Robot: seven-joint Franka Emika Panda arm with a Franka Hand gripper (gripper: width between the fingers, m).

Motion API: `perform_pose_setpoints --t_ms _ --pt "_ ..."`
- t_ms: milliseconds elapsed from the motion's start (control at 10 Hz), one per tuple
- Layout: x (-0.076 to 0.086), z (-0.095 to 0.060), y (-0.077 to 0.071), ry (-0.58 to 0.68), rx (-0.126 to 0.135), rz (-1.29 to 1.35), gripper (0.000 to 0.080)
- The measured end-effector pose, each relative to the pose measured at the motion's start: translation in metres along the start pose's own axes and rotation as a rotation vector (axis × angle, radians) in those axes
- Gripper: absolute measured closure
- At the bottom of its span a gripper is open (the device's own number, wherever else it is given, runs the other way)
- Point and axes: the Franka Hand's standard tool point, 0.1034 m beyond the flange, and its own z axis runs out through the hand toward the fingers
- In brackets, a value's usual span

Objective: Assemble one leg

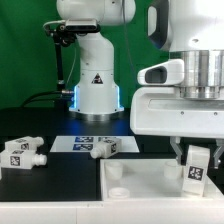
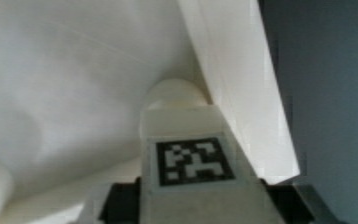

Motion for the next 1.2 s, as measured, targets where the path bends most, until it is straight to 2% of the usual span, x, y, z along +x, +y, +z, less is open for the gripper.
perform_pose_setpoints --t_ms 200,400,700,800,900,1000,1100,1200 --pt "-0.0062 0.0020 -0.0013 -0.032 -0.026 0.417 0.0506" --pt "-0.0059 0.0028 -0.0026 -0.057 -0.003 0.746 0.0509" --pt "-0.0067 0.0032 -0.0037 -0.051 -0.004 0.877 0.0509" --pt "-0.0066 0.0032 -0.0035 -0.050 -0.004 0.866 0.0509" --pt "-0.0062 0.0023 -0.0034 -0.045 -0.003 0.699 0.0509" --pt "-0.0056 0.0004 -0.0040 -0.044 0.004 0.517 0.0406" --pt "-0.0065 0.0004 -0.0045 -0.045 0.007 0.356 0.0271" --pt "-0.0081 0.0011 -0.0050 -0.049 0.008 0.253 0.0271"
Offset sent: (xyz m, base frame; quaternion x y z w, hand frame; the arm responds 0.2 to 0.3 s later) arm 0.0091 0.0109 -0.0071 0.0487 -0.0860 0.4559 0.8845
